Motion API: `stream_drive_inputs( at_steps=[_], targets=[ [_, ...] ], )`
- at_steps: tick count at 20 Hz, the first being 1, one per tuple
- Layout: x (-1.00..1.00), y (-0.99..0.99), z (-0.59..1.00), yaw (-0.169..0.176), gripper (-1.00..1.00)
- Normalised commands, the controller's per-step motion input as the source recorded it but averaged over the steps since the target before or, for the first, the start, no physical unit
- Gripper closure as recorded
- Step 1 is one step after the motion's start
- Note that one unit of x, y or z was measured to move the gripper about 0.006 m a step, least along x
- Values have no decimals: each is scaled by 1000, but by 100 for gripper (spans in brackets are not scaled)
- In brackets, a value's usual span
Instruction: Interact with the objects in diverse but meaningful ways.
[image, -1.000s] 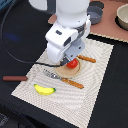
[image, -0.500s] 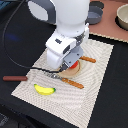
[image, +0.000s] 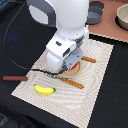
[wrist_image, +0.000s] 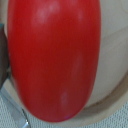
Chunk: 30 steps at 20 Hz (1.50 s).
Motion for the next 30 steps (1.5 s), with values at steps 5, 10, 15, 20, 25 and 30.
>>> stream_drive_inputs(
  at_steps=[5, 10, 15, 20, 25, 30],
  targets=[
    [151, 0, -123, 0, 100],
    [88, -2, -134, 0, 100],
    [86, -14, -115, 0, 100],
    [73, -26, -109, 0, 100],
    [75, 78, 590, -9, 100],
    [1, 366, 1000, -46, 100]
  ],
)
